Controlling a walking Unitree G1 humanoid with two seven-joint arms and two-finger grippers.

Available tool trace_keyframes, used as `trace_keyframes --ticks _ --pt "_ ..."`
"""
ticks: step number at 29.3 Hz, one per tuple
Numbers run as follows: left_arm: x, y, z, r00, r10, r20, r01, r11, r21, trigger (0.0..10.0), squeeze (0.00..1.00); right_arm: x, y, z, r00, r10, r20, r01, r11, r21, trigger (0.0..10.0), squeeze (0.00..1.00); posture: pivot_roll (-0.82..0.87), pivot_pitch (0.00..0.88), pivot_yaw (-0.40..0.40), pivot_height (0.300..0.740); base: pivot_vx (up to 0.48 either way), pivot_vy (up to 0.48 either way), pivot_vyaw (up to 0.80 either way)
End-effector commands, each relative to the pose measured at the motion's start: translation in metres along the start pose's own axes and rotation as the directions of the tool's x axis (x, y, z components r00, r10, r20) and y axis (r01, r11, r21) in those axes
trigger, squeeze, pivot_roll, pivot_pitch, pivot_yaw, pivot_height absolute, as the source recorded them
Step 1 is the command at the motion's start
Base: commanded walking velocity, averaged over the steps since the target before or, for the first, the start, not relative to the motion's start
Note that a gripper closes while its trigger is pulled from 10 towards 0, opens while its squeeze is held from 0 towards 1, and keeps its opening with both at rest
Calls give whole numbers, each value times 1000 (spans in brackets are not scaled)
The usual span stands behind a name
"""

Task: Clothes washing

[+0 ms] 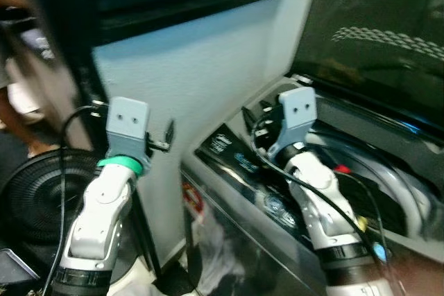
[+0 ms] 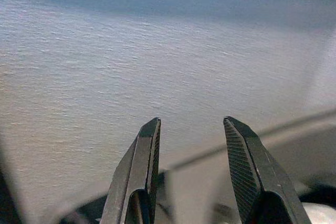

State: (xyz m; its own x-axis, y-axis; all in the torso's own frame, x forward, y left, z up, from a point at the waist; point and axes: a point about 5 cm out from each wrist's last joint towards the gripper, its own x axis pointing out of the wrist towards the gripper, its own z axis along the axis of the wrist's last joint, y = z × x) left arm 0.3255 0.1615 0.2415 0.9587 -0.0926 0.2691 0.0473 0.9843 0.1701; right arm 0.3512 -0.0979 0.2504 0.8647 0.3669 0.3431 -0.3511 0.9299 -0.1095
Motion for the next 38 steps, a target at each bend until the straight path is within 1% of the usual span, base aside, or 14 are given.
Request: trace_keyframes --ticks 1,7,9,10,12,14,21,27,32,35,38 --pt "0 -2 -1 1000 -7 -6 7 1000 8 10000 0 0 -1 -2 1000 4 -6 -4 1000 -5 10000 0 134 0 32 740 0 0 800" --pt "0 -2 -2 1000 -14 -12 14 1000 10 10000 0 1 -5 -3 1000 0 -3 0 1000 -20 10000 0 137 0 34 740 0 0 800" --pt "-1 -1 -5 999 -11 -30 11 1000 12 10000 0 2 -6 -3 1000 -1 -3 1 1000 -24 10000 0 137 0 38 740 0 0 800" --pt "-2 -1 -7 999 -8 -43 9 1000 14 10000 0 2 -6 -3 1000 -1 -3 1 1000 -26 10000 0 137 0 38 740 0 0 800" --pt "-8 4 -19 994 16 -109 -13 1000 27 10000 0 2 -9 -3 1000 -8 -5 7 999 -31 10000 0 130 0 38 740 0 0 800" --pt "-8 6 -19 994 19 -105 -18 1000 12 10000 0 2 -10 -4 1000 -9 -8 8 1000 -30 10000 0 134 0 33 740 0 0 800" --pt "-7 6 -18 995 18 -103 -17 1000 14 10000 0 2 -10 -6 1000 -7 -12 6 1000 -26 10000 0 134 0 30 740 0 0 800" --pt "-9 4 -23 988 38 -149 -35 999 25 10000 0 3 -9 -7 1000 2 -16 -3 1000 -25 10000 0 137 0 24 740 0 0 800" --pt "-14 4 -32 982 35 -186 -36 999 -2 10000 0 3 -9 -9 1000 2 -19 -3 1000 -25 10000 0 131 0 25 740 0 0 800" --pt "-15 2 -34 980 18 -196 -26 999 -39 10000 0 2 -11 -10 1000 0 -21 0 1000 -28 10000 0 129 0 26 740 0 0 800" --pt "-14 0 -33 982 13 -190 -21 999 -38 10000 0 1 -12 -11 1000 -4 -25 3 1000 -30 10000 0 126 0 24 740 0 0 800"
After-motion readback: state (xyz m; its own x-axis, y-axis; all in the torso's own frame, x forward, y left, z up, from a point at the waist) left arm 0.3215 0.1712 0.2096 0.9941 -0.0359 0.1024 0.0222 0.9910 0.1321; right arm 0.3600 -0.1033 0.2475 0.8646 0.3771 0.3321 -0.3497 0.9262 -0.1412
